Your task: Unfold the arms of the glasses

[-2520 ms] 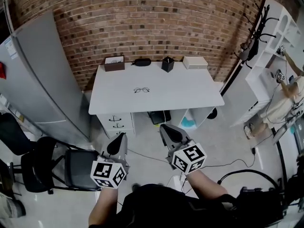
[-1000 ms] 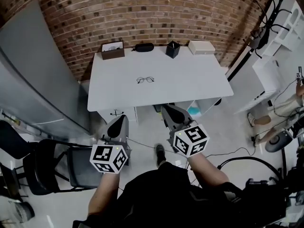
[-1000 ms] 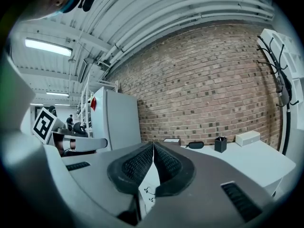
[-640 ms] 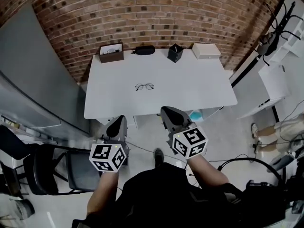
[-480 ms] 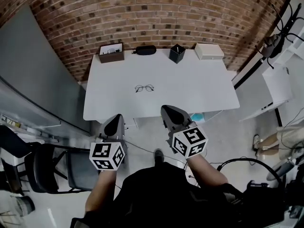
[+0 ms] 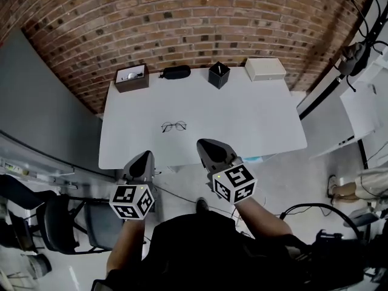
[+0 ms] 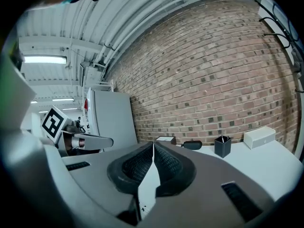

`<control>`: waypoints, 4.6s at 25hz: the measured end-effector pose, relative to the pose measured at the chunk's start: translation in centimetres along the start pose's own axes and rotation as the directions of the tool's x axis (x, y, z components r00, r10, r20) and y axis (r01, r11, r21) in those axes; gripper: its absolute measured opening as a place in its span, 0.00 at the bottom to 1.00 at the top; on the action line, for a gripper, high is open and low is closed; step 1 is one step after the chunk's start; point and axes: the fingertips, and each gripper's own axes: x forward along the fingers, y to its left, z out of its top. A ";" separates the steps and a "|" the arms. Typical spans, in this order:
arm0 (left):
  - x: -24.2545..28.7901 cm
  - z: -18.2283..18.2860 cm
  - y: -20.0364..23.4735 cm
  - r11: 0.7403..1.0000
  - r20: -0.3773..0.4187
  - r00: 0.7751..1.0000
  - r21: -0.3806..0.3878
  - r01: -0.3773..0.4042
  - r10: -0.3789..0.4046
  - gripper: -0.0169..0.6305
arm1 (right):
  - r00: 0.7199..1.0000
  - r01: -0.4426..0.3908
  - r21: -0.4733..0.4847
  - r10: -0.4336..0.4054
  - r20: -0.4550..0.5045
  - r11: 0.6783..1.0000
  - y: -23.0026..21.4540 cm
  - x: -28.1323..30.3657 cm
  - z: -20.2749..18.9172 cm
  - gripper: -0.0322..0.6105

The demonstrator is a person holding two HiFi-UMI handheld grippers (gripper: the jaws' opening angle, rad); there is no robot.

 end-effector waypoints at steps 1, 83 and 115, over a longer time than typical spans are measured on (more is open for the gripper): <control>0.5 0.1 -0.1 1.000 0.003 1.000 -0.008 -0.003 0.003 0.04 | 1.000 -0.008 -0.002 0.008 -0.004 1.000 -0.5 0.2 0.0 0.07; 25.7 -24.9 13.4 0.989 -0.601 0.785 -0.097 0.110 -0.147 0.09 | 0.771 0.100 -0.056 -0.113 -0.627 0.993 -12.0 23.2 -27.9 0.09; 23.4 -22.9 7.9 0.974 -0.500 0.836 -0.150 0.173 -0.225 0.07 | 0.845 -0.110 -0.101 0.039 -0.533 0.989 -6.5 21.1 -25.0 0.08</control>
